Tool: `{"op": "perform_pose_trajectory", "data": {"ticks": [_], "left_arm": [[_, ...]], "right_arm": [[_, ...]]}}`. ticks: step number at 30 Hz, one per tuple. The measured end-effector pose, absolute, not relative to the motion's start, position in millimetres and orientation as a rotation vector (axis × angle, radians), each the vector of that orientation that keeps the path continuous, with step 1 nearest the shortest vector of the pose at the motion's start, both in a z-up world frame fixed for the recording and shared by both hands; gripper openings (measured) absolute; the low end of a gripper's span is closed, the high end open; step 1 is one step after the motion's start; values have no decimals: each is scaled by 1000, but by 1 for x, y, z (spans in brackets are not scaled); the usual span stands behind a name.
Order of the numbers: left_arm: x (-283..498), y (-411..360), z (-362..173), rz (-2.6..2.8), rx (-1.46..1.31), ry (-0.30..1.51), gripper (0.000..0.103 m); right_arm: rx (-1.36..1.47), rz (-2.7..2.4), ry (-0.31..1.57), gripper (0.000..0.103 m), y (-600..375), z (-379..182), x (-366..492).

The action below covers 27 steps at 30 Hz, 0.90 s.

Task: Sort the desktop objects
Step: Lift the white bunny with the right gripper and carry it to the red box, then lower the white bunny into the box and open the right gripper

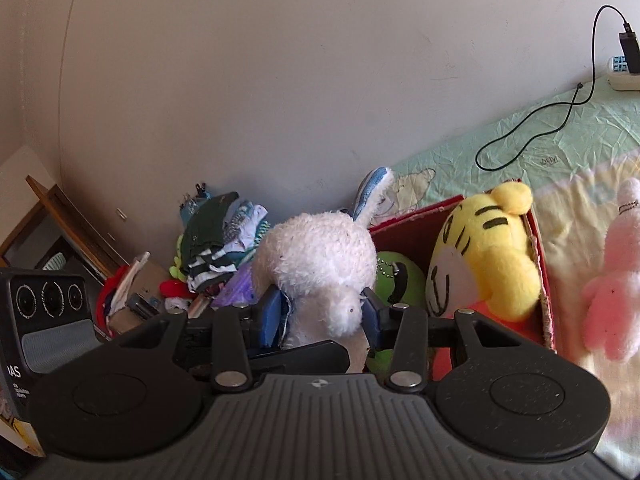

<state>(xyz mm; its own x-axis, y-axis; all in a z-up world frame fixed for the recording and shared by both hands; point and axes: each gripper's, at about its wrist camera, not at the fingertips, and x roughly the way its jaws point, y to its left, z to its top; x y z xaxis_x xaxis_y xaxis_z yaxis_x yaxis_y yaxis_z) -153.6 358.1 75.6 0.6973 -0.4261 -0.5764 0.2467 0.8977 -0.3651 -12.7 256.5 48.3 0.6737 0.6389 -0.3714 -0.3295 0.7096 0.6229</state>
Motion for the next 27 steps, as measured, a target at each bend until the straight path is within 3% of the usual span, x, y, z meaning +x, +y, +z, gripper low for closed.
{"op": "perform_pose_trajectory", "data": {"ticks": [10, 16, 22, 24, 26, 27], "left_arm": [[-127, 345, 38, -451, -241, 798, 61], [-124, 343, 32, -455, -205, 807, 66], [-128, 357, 34, -478, -265, 820, 65], [-130, 360, 34, -471, -277, 826, 65], [-135, 364, 36, -470, -290, 818, 65], [-138, 366, 39, -471, -297, 808, 65]], "right_arm": [[492, 457, 712, 44, 251, 23, -7], [413, 418, 734, 44, 267, 15, 2], [413, 418, 735, 53, 265, 23, -1], [363, 403, 703, 59, 265, 31, -9], [322, 384, 642, 77, 264, 41, -18], [312, 373, 611, 78, 264, 46, -21]]}}
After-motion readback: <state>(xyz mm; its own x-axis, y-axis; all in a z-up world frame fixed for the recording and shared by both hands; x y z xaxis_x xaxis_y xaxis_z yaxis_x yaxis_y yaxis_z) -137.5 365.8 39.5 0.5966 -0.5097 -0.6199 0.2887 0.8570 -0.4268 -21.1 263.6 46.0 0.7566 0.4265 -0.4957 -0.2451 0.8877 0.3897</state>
